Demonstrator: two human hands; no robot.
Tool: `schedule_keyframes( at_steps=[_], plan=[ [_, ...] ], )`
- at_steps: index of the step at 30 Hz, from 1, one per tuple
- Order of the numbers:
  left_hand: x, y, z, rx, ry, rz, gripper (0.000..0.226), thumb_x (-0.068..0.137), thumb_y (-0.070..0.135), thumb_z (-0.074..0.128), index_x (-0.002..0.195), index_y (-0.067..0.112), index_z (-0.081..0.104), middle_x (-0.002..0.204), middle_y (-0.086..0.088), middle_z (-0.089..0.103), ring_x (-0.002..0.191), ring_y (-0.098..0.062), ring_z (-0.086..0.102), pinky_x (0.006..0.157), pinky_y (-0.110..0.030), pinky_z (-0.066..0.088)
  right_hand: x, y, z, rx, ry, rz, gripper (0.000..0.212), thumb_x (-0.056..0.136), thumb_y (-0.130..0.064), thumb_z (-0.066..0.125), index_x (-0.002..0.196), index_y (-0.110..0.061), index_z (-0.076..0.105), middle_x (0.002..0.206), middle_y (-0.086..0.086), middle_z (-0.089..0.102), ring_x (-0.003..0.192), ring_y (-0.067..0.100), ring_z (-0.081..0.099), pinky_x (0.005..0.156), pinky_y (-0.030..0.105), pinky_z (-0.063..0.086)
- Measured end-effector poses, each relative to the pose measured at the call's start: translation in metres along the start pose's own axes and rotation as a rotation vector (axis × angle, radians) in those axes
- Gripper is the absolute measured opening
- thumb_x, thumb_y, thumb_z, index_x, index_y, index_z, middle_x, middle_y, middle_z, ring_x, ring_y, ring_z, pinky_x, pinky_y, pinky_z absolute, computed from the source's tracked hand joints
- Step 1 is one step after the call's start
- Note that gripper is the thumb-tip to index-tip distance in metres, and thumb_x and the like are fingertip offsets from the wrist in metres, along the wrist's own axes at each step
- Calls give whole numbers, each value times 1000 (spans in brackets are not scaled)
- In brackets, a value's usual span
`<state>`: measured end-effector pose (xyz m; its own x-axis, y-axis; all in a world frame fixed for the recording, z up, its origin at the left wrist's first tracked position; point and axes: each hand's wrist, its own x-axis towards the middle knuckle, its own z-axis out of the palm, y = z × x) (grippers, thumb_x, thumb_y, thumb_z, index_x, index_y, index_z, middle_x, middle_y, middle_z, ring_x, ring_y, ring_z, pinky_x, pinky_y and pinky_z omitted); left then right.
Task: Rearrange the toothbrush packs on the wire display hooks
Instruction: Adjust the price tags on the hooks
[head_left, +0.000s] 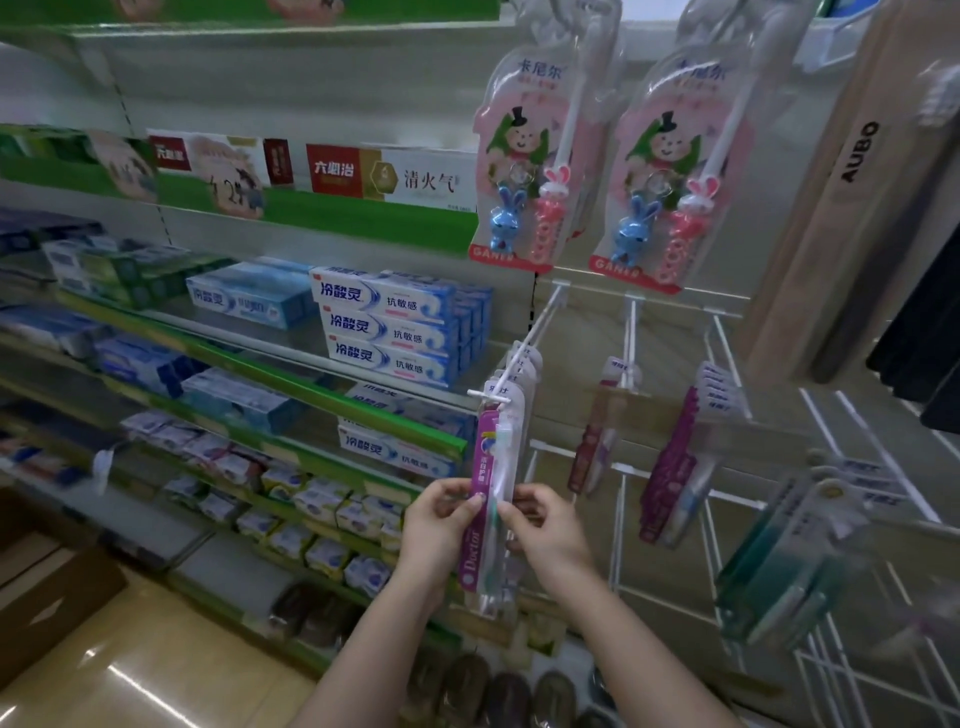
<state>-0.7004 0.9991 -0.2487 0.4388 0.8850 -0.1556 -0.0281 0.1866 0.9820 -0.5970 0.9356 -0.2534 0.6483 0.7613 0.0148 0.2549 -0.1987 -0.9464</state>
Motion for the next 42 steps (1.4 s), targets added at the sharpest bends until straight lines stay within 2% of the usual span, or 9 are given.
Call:
schedule_keyframes(
  at_steps=[5,9,11,14,19,24,28,33,42],
  plan=[
    [-2,-3,4,102,83,44,10,87,8,64,94,14,61,98,-9,68,88,-20,65,72,-31,53,-1,0,-9,31,-7,37,14,88,-13,62,99,-20,57,98,-1,64,96,17,62,91,41,53],
    [-12,0,13,160,245,148,8,89,6,60,94,12,59,91,-6,65,81,-17,61,76,-37,54,-10,1,-18,87,45,39,14,89,-13,62,89,-27,58,94,-5,64,92,14,62,89,40,54],
    [-24,0,29,103,163,161,6,91,4,57,95,7,59,87,-12,65,75,-20,62,65,-28,54,-22,5,-30,125,65,41,17,88,-15,63,84,-31,60,89,-6,65,88,17,64,85,40,55],
    [-47,-7,63,66,2,155,5,92,4,55,92,6,60,78,-12,66,65,-19,64,54,-19,53,-48,15,-59,213,55,11,10,89,-10,62,97,-16,63,89,1,65,79,12,62,72,19,55],
    [-93,-40,139,105,-187,69,7,91,6,57,86,9,62,78,-11,68,71,-23,67,64,-31,56,-95,58,-136,237,115,48,14,90,-12,61,103,-16,63,93,-1,67,86,10,65,76,17,54],
    [-153,-84,228,144,-324,4,9,92,3,55,86,6,59,74,-12,67,67,-20,67,63,-27,58,-144,119,-225,249,232,109,14,88,-1,60,95,-13,59,86,4,66,68,-4,62,69,11,51],
    [-211,-122,298,114,-407,-112,7,93,4,54,89,7,60,88,-23,67,77,-32,66,64,-33,57,-195,167,-295,302,342,168,13,88,-4,61,91,-16,62,83,-4,65,77,5,63,73,16,53],
    [-277,-181,366,109,-456,-230,9,94,6,53,92,3,61,73,-15,67,56,-16,67,50,-22,54,-250,241,-365,268,364,255,11,87,-8,64,89,-19,63,87,-2,67,84,11,65,77,21,53],
    [-343,-303,425,101,-529,-536,9,93,3,52,98,3,60,72,-10,70,60,-16,68,56,-23,55,-327,369,-419,347,396,425,14,88,-9,62,90,-23,63,95,1,69,92,16,67,82,31,56]
  ],
)
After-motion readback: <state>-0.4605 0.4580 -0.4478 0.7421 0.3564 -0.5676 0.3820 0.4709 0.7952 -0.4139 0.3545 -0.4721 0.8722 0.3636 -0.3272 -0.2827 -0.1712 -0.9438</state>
